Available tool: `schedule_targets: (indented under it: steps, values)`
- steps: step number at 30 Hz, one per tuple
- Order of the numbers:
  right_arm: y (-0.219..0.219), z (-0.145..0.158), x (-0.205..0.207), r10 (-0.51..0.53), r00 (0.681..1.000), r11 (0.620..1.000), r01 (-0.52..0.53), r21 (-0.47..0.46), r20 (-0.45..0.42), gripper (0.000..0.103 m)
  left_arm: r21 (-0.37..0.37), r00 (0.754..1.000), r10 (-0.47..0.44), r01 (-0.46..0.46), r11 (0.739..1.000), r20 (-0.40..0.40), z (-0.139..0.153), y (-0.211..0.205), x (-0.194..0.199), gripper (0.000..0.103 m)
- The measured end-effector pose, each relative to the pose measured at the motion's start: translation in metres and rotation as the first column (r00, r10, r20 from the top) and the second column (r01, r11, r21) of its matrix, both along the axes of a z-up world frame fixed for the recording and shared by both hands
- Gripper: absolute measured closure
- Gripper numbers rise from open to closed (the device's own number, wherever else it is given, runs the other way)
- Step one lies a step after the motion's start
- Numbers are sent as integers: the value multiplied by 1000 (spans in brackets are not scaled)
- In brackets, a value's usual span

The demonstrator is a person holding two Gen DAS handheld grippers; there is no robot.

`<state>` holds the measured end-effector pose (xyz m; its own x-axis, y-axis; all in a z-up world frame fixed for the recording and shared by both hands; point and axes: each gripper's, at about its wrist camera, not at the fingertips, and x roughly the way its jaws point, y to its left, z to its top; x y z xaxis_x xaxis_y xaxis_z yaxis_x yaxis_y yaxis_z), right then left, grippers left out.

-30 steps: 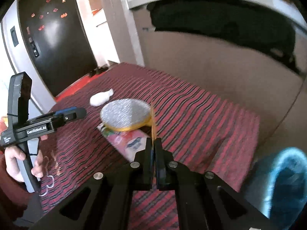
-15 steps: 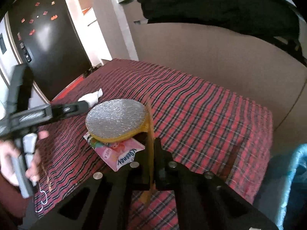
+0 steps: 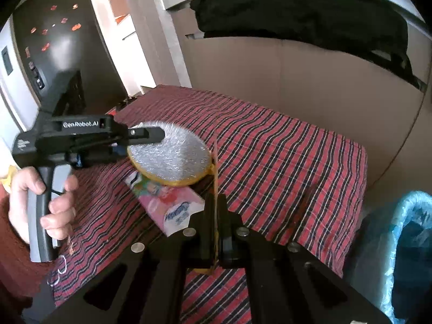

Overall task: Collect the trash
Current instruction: 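Grasp the silver foil lid with the left tool while the right tool holds the packet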

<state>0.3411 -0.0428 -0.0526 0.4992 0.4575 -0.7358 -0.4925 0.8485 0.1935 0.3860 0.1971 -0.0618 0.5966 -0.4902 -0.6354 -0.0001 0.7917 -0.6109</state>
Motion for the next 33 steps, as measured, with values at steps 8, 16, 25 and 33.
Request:
schedule_targets:
  steps: [8,16,25,33]
  values:
    - [-2,2,-7,-14,1000,1000,14,1,17,101,329,986,-117,73,941,116,30,-51,-28,88]
    - [2,-12,13,-27,998,999,28,30,-53,98,334,991,-114,83,939,75,13,-59,-15,85]
    - [-10,8,-3,-36,998,999,36,4,43,102,372,986,-24,-40,927,165,26,-53,-43,88]
    - [-37,39,-47,-48,982,999,46,11,183,102,437,958,-47,-85,895,282,52,-94,-96,89]
